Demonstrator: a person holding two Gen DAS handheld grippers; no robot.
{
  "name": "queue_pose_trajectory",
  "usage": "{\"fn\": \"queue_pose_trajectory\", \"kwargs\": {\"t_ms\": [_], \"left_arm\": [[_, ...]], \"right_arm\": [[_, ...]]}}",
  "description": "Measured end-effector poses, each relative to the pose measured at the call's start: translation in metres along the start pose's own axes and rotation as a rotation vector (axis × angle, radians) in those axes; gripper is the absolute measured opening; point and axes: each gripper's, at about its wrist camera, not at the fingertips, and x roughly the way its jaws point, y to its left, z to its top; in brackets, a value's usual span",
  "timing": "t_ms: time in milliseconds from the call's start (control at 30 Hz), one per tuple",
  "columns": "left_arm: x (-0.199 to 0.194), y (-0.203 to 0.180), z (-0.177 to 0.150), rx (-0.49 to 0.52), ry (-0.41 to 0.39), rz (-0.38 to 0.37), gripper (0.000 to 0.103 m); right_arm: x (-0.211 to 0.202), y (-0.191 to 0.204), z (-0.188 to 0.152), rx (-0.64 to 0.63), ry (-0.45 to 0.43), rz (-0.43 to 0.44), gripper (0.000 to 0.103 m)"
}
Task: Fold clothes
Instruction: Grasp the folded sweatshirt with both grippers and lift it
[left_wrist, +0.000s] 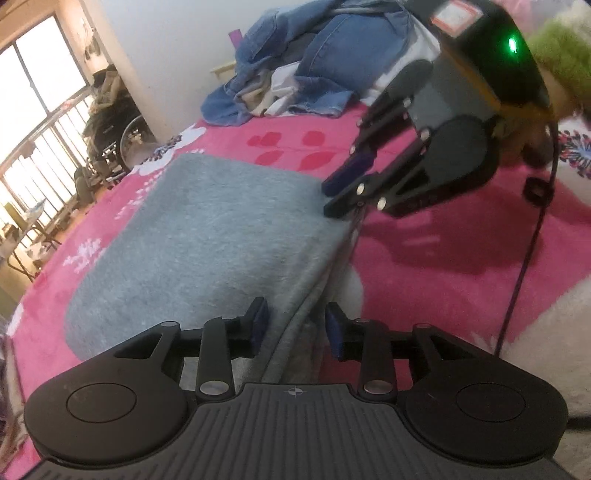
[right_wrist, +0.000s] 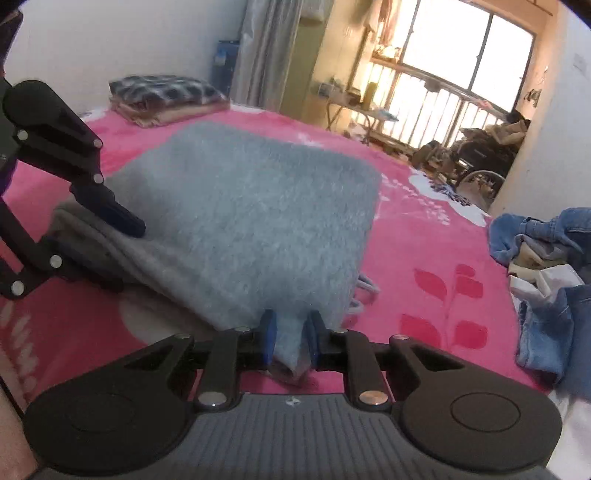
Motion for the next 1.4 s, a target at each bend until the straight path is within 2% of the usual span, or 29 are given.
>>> {"fn": "queue_pose_trajectory", "kwargs": {"t_ms": [33, 133, 233, 333, 400, 500, 600, 633, 733, 800, 833, 900, 933, 967, 1000, 1067, 1133, 1200, 1267, 1333, 1400], "left_arm": [[-0.002, 0.003, 0.002, -0.014, 0.009, -0.001, 0.037], [-0.018, 0.025, 0.01, -0.154, 0.017, -0.038, 0.037], [-0.034, 0.047, 0.012, -0.335, -0.004, -0.081, 0.037], [-0.04, 0.067, 0.007, -0.508, -0.013, -0.102, 0.037], [-0.031, 0.067, 0.004, -0.534, 0.025, -0.071, 0.036], [-0.007, 0.053, -0.004, -0.493, 0.109, -0.059, 0.037], [0.0, 0.034, -0.009, -0.399, 0.093, -0.01, 0.038], [-0.001, 0.033, -0.01, -0.396, 0.089, -0.006, 0.038], [-0.006, 0.039, -0.01, -0.421, 0.083, -0.01, 0.038], [-0.016, 0.049, -0.009, -0.464, 0.08, -0.021, 0.039], [-0.022, 0.055, -0.009, -0.498, 0.071, -0.018, 0.042], [-0.034, 0.075, -0.015, -0.607, 0.053, 0.02, 0.053], [-0.039, 0.085, -0.019, -0.663, 0.045, 0.041, 0.063], [-0.044, 0.095, -0.023, -0.72, 0.036, 0.062, 0.072], [-0.046, 0.105, -0.03, -0.782, 0.037, 0.078, 0.075], [-0.04, 0.125, -0.049, -0.916, 0.071, 0.076, 0.079], [-0.027, 0.139, -0.066, -1.025, 0.117, 0.04, 0.08], [-0.015, 0.149, -0.081, -1.125, 0.128, -0.028, 0.08], [-0.005, 0.155, -0.094, -1.206, 0.122, -0.106, 0.08], [0.003, 0.158, -0.102, -1.254, 0.1, -0.194, 0.08], [0.01, 0.156, -0.108, -1.271, 0.088, -0.233, 0.079]], "right_arm": [[-0.005, -0.003, 0.008, -0.011, 0.0, -0.001, 0.018], [-0.021, -0.013, 0.026, 0.01, -0.022, -0.006, 0.018], [-0.027, -0.026, 0.043, 0.099, -0.078, 0.015, 0.019], [-0.014, -0.018, 0.052, 0.109, -0.072, 0.048, 0.017], [-0.007, -0.01, 0.051, 0.1, -0.071, 0.067, 0.017], [0.007, 0.003, 0.044, 0.082, -0.041, 0.076, 0.017], [0.009, 0.005, 0.043, 0.071, -0.033, 0.073, 0.017], [0.009, 0.005, 0.042, 0.067, -0.03, 0.072, 0.017], [0.012, 0.007, 0.042, 0.056, -0.022, 0.068, 0.016], [0.006, -0.003, 0.05, 0.114, -0.037, 0.071, 0.017], [0.004, -0.014, 0.055, 0.172, -0.05, 0.072, 0.019], [0.007, -0.043, 0.059, 0.332, -0.046, 0.087, 0.041], [0.01, -0.057, 0.061, 0.416, -0.041, 0.096, 0.051], [0.015, -0.073, 0.058, 0.504, -0.03, 0.124, 0.053], [0.022, -0.091, 0.053, 0.595, -0.013, 0.165, 0.054], [0.039, -0.123, 0.041, 0.773, 0.033, 0.258, 0.077], [0.065, -0.148, 0.022, 0.926, 0.109, 0.369, 0.079], [0.092, -0.165, 0.003, 1.04, 0.165, 0.478, 0.08], [0.119, -0.175, -0.01, 1.112, 0.206, 0.596, 0.083], [0.14, -0.175, -0.008, 1.109, 0.212, 0.691, 0.088], [0.16, -0.175, -0.004, 1.094, 0.209, 0.778, 0.091]]}}
